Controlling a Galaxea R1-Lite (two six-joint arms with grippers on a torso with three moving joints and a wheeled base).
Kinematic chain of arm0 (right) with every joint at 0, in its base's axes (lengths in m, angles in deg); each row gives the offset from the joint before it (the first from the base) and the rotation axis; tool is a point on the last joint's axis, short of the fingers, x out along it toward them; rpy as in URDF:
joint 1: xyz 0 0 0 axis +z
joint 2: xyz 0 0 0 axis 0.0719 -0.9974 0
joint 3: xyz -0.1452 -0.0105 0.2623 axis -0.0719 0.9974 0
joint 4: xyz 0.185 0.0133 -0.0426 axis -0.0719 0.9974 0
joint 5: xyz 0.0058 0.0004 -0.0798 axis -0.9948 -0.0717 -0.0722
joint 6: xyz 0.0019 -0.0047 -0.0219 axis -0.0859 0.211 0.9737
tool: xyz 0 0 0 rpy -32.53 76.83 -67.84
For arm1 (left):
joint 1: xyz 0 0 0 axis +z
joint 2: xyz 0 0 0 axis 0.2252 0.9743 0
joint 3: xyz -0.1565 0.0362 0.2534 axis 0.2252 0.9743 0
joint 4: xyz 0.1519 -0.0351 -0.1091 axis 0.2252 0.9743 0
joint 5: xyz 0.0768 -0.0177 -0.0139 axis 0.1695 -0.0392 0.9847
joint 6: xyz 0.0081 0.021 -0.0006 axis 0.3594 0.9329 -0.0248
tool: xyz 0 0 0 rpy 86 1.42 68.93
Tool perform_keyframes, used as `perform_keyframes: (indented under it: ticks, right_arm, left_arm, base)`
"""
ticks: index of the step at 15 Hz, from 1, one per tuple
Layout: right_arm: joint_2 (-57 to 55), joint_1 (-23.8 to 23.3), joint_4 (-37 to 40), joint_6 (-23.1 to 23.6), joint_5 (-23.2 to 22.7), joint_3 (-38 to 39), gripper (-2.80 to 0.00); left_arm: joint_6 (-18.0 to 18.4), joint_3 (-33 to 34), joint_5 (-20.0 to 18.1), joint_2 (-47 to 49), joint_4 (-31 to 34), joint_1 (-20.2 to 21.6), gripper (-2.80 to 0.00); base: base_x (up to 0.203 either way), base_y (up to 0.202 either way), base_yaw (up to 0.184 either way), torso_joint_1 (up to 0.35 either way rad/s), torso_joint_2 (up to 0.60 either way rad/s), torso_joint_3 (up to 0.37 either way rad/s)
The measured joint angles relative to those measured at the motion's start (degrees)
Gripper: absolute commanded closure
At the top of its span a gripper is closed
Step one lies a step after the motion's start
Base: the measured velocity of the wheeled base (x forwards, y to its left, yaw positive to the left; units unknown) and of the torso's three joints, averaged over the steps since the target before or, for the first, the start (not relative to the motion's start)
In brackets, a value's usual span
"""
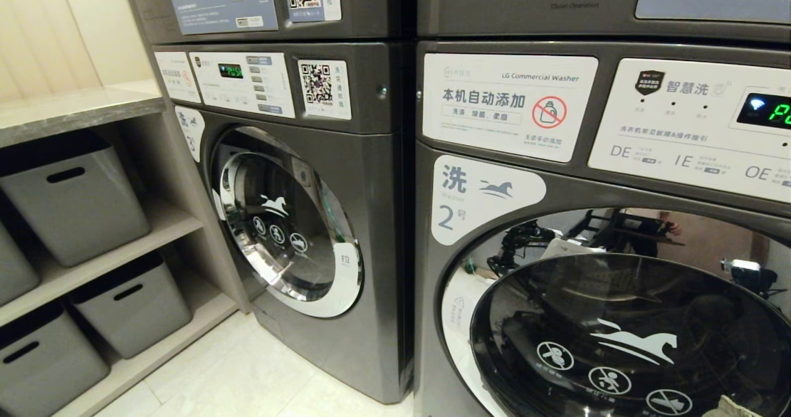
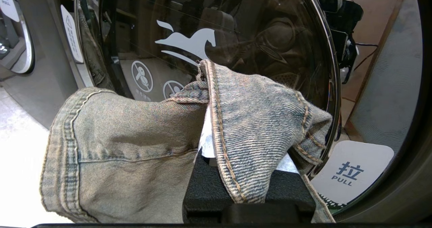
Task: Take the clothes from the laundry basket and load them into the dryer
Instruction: Put the clothes in the dryer
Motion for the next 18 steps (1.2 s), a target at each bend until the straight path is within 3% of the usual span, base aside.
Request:
perform_keyframes:
  ticks: [18]
  right_arm:
    - [0.0,0.0,0.02,-0.06,0.41,0.0,0.0]
  left_arm:
    - [-0.02,0.0,0.0,0.0,-0.09,0.0,0.0]
  base:
    - [0.0,0.0,0.0,0.0,-0.01,-0.016]
